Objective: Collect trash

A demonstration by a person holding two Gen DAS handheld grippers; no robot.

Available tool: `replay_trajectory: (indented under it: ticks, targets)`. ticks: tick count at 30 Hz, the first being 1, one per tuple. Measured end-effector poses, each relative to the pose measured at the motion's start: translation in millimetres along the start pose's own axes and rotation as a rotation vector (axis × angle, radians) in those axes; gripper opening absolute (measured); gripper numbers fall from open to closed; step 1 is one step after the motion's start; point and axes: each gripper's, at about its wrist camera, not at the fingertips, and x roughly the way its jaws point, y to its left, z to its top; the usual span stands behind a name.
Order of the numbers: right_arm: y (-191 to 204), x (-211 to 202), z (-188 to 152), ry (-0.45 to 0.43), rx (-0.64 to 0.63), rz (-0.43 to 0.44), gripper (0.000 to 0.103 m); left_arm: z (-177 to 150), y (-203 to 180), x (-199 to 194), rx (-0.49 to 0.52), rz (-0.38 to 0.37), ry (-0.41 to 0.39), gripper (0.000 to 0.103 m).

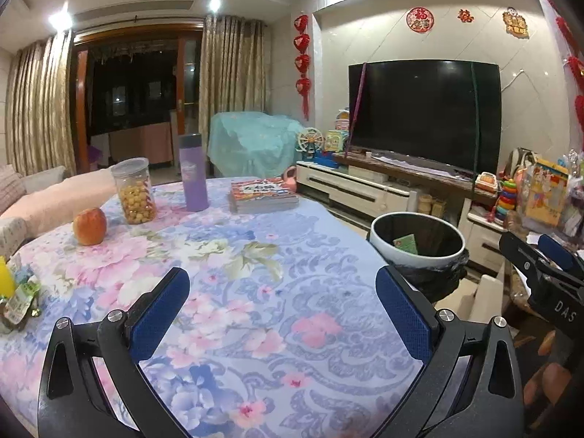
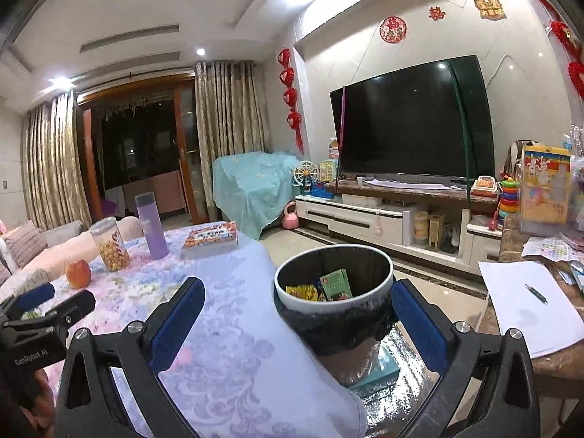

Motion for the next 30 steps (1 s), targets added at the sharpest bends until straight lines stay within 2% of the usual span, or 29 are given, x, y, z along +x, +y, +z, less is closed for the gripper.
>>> replay_trajectory:
  ticks: [8,30]
  targets:
    - [4.8,-6.3,-8.4,0.019,-0.010,0.000,0.103,-3.8,0.3,-16.2,0.003,0.023,-0.020,0.103]
    - [5.0,-6.1,-12.4,0.040,0.002,0.024,0.103,-8.1,-2.1,-17.5,0.017,0.051,-0.032,0.103]
